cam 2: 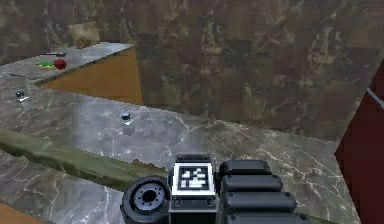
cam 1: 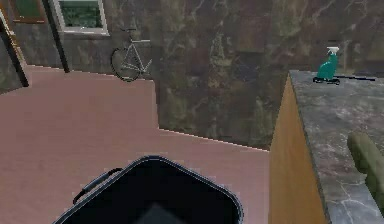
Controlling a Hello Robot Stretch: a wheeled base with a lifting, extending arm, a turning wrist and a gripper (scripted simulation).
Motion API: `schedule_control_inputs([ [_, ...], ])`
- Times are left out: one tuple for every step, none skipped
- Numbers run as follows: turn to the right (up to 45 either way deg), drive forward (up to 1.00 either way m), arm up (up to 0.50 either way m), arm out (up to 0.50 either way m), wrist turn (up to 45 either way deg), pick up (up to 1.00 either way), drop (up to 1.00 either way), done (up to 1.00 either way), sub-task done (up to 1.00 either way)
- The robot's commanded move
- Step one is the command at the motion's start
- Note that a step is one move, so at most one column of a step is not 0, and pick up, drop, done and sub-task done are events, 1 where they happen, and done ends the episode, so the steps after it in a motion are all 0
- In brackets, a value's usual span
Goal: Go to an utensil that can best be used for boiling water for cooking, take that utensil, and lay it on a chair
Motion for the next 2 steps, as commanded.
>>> schedule_control_inputs([
  [27.0, 0.00, 0.00, 0.00, 0.0, 0.00, 0.00, 0.00, 0.00],
  [21.0, 0.00, 0.00, 0.00, 0.0, 0.00, 0.00, 0.00, 0.00],
])
